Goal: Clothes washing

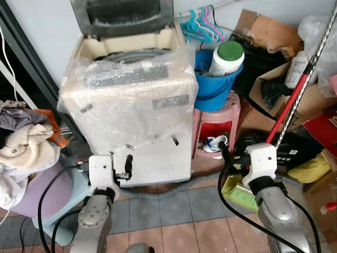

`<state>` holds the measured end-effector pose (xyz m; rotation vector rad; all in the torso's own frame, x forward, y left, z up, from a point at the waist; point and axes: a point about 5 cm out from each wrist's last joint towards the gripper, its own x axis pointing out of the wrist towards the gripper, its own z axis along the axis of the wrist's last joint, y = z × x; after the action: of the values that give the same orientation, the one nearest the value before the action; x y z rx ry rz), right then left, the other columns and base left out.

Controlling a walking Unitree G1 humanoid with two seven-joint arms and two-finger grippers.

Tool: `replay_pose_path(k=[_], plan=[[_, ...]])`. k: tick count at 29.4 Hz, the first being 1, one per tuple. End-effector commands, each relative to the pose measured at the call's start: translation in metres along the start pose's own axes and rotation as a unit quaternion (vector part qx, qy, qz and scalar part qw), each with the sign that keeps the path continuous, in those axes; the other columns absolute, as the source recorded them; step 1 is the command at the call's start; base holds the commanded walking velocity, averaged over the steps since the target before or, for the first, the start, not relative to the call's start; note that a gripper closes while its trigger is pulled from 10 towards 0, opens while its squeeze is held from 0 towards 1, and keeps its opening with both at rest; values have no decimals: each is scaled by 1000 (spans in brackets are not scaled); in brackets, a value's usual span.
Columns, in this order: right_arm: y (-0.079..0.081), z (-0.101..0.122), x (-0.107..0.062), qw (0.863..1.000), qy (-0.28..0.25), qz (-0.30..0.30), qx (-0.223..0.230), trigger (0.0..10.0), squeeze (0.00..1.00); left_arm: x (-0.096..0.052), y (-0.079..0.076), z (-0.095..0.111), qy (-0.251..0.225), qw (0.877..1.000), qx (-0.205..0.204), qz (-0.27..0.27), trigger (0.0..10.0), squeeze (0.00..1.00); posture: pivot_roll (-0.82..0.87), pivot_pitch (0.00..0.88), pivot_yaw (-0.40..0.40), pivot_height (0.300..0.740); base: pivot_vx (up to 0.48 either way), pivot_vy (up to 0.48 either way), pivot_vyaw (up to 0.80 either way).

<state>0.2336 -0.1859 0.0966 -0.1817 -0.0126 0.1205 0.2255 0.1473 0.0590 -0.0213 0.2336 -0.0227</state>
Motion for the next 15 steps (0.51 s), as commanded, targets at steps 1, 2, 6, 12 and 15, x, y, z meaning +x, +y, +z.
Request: replay_pose_path(k=[1,2,6,12,15], plan=[[12,4,5,1000,-11,21,9,10000,0,-2,13,-2,6,1000,5,20,10000,0,-74,0,70,740,0,480,0],[13,4,5,1000,-10,23,9,10000,0,-2,12,-2,6,1000,6,20,10000,0,-74,0,68,740,0,480,0],[17,5,5,999,-11,37,16,10000,0,0,11,-1,3,1000,5,23,10000,0,-73,0,60,740,0,480,647],[18,5,4,999,-10,42,17,10000,0,2,15,0,-3,999,25,46,10000,0,-70,0,56,740,0,480,800],[19,6,6,999,-12,46,17,10000,0,5,13,3,-9,999,24,44,10000,0,-68,0,61,740,0,480,800]])
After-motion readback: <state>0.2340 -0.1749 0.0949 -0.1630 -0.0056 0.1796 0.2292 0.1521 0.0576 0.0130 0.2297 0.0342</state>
